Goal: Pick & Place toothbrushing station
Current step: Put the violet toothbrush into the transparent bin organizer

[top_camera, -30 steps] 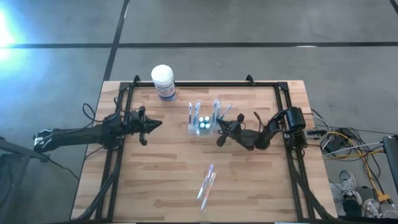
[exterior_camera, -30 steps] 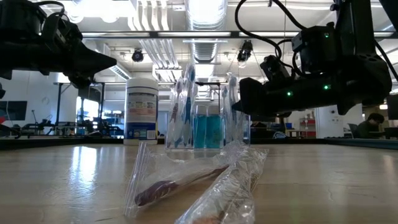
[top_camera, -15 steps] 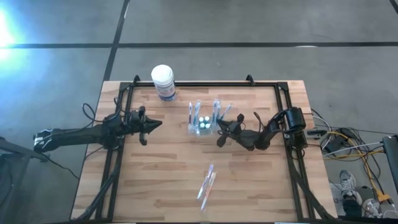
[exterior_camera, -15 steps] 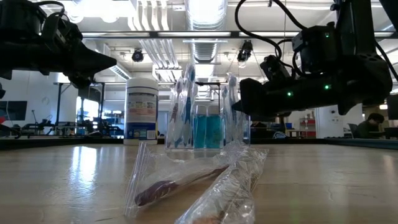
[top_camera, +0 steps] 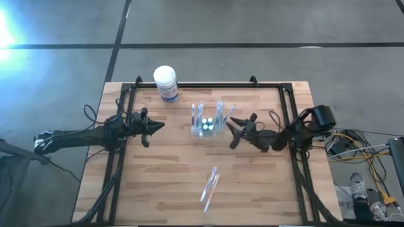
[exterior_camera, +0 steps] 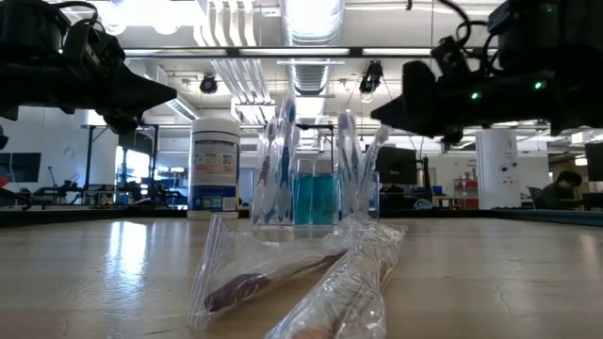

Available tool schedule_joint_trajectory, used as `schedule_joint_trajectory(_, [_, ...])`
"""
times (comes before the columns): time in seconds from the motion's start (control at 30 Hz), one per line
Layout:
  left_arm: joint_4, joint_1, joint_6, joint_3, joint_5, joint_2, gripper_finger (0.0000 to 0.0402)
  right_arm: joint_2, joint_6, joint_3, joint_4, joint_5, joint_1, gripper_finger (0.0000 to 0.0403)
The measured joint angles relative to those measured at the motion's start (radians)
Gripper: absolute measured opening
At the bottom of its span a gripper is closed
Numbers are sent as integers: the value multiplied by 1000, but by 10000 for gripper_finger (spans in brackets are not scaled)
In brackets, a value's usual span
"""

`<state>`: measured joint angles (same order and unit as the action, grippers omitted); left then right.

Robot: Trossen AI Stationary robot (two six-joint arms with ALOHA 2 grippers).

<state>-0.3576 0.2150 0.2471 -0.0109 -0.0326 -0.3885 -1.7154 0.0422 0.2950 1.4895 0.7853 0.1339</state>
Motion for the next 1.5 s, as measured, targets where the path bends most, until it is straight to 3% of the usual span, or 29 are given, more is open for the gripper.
schedule_joint_trajectory(0.2, [0,0,1,0,-3,0,14,158,-1,-94,-19,-36,19,164])
schedule_joint_trajectory(0.47, [1,0,0,0,-10,0,14,350,-85,-216,-34,-438,21,137])
schedule_joint_trajectory(0.63, [4,0,0,0,-16,0,14,453,-112,-285,-44,-453,20,84])
schedule_joint_trajectory(0.83, [10,0,0,0,-18,0,14,585,-114,-287,-260,-565,22,15])
schedule_joint_trajectory(1.27, [19,0,0,0,-19,0,14,868,-20,-286,-489,-616,20,8])
schedule_joint_trajectory(1.5, [19,0,30,0,-23,0,14,973,48,-286,-599,-730,20,8])
